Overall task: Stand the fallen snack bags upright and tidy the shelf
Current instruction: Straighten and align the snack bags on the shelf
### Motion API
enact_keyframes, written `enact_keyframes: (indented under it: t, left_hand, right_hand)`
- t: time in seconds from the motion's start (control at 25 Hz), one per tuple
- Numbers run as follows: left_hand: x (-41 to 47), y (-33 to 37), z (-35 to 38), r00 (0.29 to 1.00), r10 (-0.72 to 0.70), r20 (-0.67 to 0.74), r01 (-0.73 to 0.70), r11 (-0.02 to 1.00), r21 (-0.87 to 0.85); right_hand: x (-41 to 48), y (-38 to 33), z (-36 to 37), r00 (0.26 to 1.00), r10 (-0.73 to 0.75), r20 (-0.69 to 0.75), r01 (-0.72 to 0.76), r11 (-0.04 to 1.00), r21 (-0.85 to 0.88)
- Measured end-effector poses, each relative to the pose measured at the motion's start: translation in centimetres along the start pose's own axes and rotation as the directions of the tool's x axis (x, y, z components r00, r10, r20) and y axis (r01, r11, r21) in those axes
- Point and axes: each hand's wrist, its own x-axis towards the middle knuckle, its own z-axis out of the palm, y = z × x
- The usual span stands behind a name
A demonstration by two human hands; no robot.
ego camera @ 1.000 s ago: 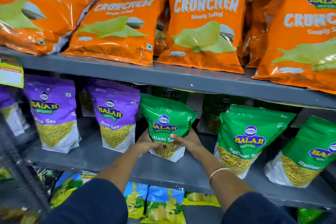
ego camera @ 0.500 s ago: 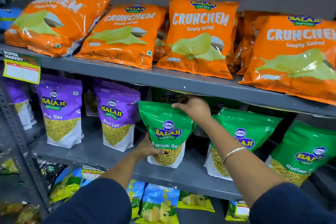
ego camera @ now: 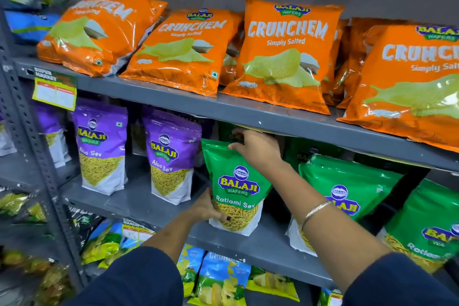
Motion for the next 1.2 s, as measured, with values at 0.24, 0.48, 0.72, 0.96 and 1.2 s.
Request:
enact_keyframes:
  t: [0.24, 0.48, 0.72, 0.96, 1.2]
  left_hand:
    - [-2.8, -4.2, -7.4, 0.920, -0.197, -0.337, 0.265, 0.950, 0.167]
    - [-0.2, -8.3, -15.6, 0.900, -0.125, -0.417, 0.133, 0.991, -0.012]
    - [3.5, -8.3, -18.7, 0.989, -0.057, -0.139, 0.024, 0.974, -0.227]
    - [0.7, -9.2, -18.6, 0.993, -0.013, -0.120, -0.020, 0.963, -0.270]
    - [-0.3, -9.6, -18.6, 0.985, 0.016, -0.174, -0.066, 0.955, -0.288]
  right_hand:
    - [-1.6, -7.5, 8.6, 0.948, -0.316, 0.040, 0.316, 0.949, 0.018]
    - [2.4, -8.0, 19.7, 0.905, 0.150, 0.398, -0.292, 0.899, 0.326]
    - [5.6, -6.9, 23.2, 0.900, 0.176, 0.398, -0.435, 0.412, 0.801]
    - [3.2, -8.0, 23.3, 0.901, 0.160, 0.403, -0.432, 0.409, 0.804]
    - [7.6, -10.8, 14.7, 0.875, 0.482, -0.047, -0.120, 0.309, 0.943]
